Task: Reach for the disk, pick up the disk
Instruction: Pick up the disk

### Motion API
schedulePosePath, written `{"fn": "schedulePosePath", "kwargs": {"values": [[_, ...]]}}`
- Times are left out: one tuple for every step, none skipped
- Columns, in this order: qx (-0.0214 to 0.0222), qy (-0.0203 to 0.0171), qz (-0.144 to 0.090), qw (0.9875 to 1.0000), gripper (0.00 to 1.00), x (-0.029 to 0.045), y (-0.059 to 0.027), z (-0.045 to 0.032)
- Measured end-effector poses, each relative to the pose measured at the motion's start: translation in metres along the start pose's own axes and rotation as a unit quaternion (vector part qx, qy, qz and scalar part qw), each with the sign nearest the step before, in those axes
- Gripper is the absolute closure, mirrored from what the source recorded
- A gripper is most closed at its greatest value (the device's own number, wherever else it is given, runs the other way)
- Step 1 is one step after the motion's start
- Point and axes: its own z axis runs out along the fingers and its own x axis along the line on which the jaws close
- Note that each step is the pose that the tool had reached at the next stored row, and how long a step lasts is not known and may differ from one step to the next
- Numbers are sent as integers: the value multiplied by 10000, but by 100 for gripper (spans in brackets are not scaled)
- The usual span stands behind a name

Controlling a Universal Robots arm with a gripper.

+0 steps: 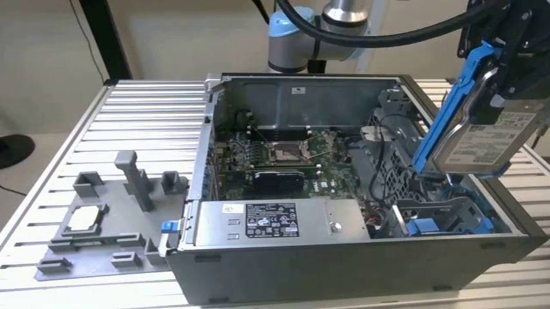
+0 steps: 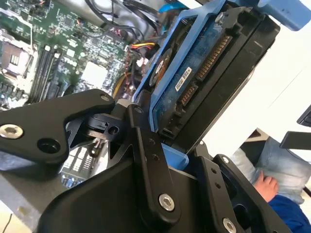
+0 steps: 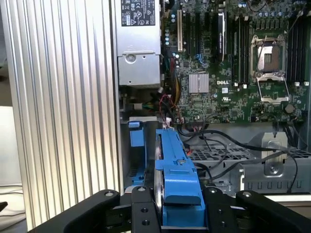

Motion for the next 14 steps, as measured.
{"fn": "schedulePosePath", "kwargs": {"values": [[0, 0, 0, 10000, 100, 24, -2, 0], [0, 0, 1, 10000, 100, 49, -3, 0], [0, 0, 1, 10000, 100, 72, -5, 1], [0, 0, 1, 10000, 100, 94, -6, 1], [0, 0, 1, 10000, 100, 114, -7, 2], [0, 1, 1, 10000, 100, 132, -8, 1], [0, 0, 1, 10000, 100, 146, -9, 2], [0, 1, 1, 10000, 100, 156, -10, 2], [0, 1, 1, 10000, 100, 164, -10, 2], [0, 0, 1, 10000, 100, 173, -11, 2], [0, 0, 1, 10000, 100, 181, -11, 3], [0, 0, 1, 10000, 100, 188, -12, 2], [0, 0, 1, 10000, 100, 192, -12, 3], [0, 0, 1, 10000, 100, 192, -12, 3]]}}
